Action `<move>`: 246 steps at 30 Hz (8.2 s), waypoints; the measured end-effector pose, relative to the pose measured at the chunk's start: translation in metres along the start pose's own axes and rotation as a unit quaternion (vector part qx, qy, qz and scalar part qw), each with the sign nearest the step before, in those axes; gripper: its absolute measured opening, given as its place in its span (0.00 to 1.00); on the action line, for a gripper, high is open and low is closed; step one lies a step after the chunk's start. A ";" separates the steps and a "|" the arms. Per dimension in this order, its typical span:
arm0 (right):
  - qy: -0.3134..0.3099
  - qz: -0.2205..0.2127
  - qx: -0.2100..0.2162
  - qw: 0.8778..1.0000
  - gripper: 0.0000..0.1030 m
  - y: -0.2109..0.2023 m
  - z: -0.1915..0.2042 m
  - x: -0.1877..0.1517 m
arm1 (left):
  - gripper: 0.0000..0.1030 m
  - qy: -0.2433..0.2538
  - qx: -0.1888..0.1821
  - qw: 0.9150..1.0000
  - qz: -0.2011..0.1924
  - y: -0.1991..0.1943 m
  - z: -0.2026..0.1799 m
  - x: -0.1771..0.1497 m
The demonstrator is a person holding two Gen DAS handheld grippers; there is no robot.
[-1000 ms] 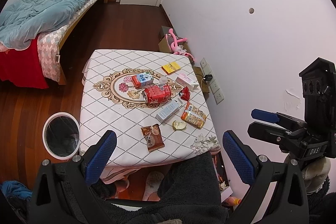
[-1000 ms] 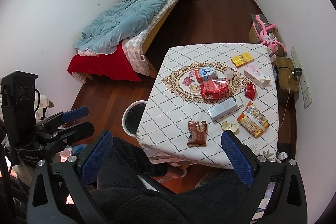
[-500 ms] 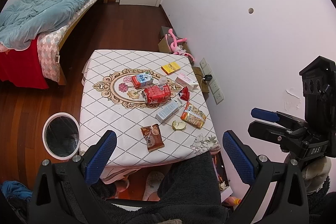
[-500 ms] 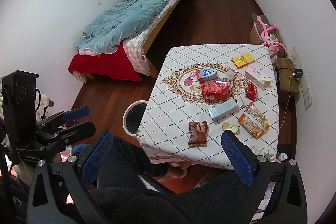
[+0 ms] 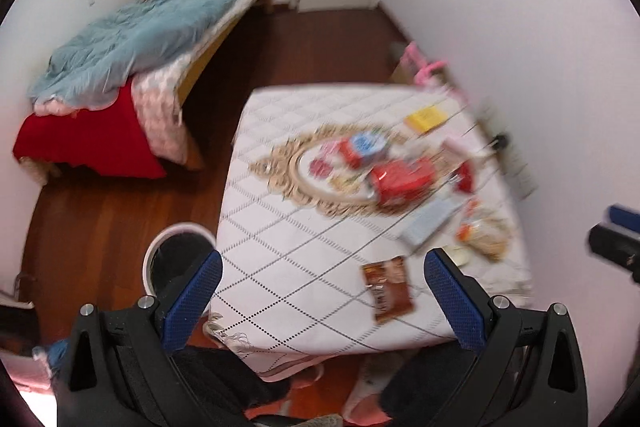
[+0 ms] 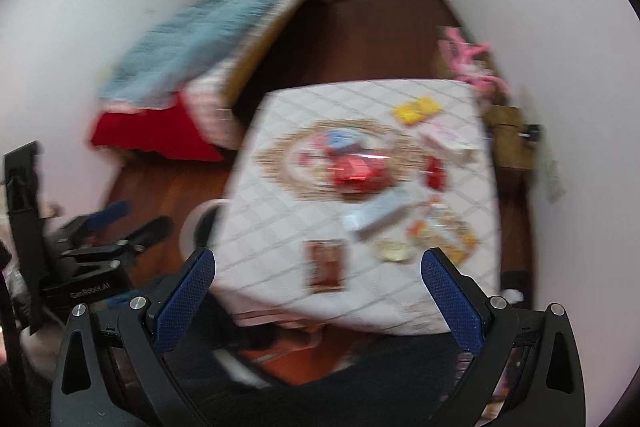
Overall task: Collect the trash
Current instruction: 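Grasp the brown snack packet with the left tool while the right tool reaches the orange chip bag, then grasp the orange chip bag with the right tool while the left tool lifts the brown packet, then carry both packets over the white bin and open both tools to drop them, then move both open tools back over the table, then grasp the yellow round food piece with the right tool, then grasp the white cardboard box with the left tool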
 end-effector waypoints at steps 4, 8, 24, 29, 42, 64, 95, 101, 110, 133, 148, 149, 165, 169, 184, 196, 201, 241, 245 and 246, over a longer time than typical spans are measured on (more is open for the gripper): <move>0.002 0.038 -0.086 0.996 1.00 0.075 -0.060 -0.004 | 1.00 -0.025 -0.014 0.995 0.092 0.083 -0.015 -0.032; -0.002 0.107 -0.119 0.987 1.00 0.156 -0.109 -0.014 | 0.99 -0.046 -0.021 0.984 0.171 0.147 -0.039 -0.068; -0.054 0.187 -0.187 0.963 0.95 0.274 -0.179 -0.030 | 0.59 -0.021 -0.016 0.978 0.205 0.189 -0.102 -0.094; 0.137 0.221 -0.018 0.965 0.95 0.277 -0.175 -0.049 | 0.48 -0.011 -0.009 0.981 0.195 0.181 -0.099 -0.086; -0.112 0.204 -0.114 0.966 0.95 0.295 -0.147 -0.025 | 0.40 -0.017 0.001 0.985 0.170 0.174 -0.083 -0.076; 0.053 0.099 -0.068 0.991 0.43 0.212 -0.141 -0.066 | 0.38 0.009 -0.009 0.999 0.037 0.086 -0.078 -0.021; -0.064 0.153 0.187 0.968 0.43 0.308 0.312 -0.043 | 0.38 -0.274 0.002 0.961 0.024 0.084 0.333 -0.048; -0.095 0.234 0.150 0.956 0.43 0.421 0.373 -0.052 | 0.38 -0.337 -0.049 0.936 0.090 0.167 0.382 -0.071; -0.117 0.297 0.094 0.943 0.45 0.520 0.396 -0.075 | 0.79 -0.356 -0.075 0.917 0.163 0.240 0.405 -0.089; -0.196 0.297 0.034 0.934 1.00 0.521 0.403 -0.084 | 0.95 -0.326 0.106 0.928 0.149 0.180 0.438 -0.142; -0.238 0.224 0.032 0.945 1.00 0.417 0.400 -0.061 | 0.95 -0.310 0.124 0.939 0.083 0.099 0.414 -0.121; -0.238 0.215 0.036 0.946 1.00 0.407 0.400 -0.058 | 0.95 -0.309 0.124 0.940 0.079 0.095 0.412 -0.119; -0.130 0.105 0.177 0.970 1.00 0.249 0.361 -0.013 | 0.95 -0.254 0.145 0.956 -0.026 -0.005 0.341 -0.063; -0.093 0.084 0.177 0.976 1.00 0.221 0.315 -0.004 | 0.95 -0.213 0.140 0.967 -0.030 0.011 0.293 -0.041; 0.210 0.087 -0.065 0.972 0.97 0.236 -0.063 -0.058 | 0.95 -0.033 0.060 0.992 0.104 0.190 0.078 -0.045; 0.176 0.062 -0.066 0.980 0.32 0.264 -0.092 -0.068 | 0.95 0.002 0.069 0.990 0.122 0.200 0.043 -0.056; 0.189 0.048 -0.040 0.980 0.26 0.255 -0.099 -0.062 | 0.95 0.049 0.037 0.993 0.099 0.179 -0.010 -0.042; 0.265 0.018 -0.047 0.963 0.26 0.187 -0.179 -0.064 | 0.34 0.153 -0.098 0.982 0.048 0.125 -0.152 0.018; 0.241 0.003 -0.026 0.970 0.26 0.171 -0.147 -0.048 | 0.34 0.107 -0.089 0.990 0.015 0.100 -0.095 0.040; 0.233 0.000 -0.022 0.972 0.26 0.168 -0.138 -0.044 | 0.34 0.097 -0.085 0.992 0.008 0.093 -0.081 0.043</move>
Point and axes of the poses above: each gripper's, at about its wrist camera, not at the fingertips, and y roughly the way its jaws point, z to its left, x to its top, the point moved 9 cm from there along y, roughly the way its jaws point, and after that the axes turned 2 degrees about z, right-handed, at the moved point
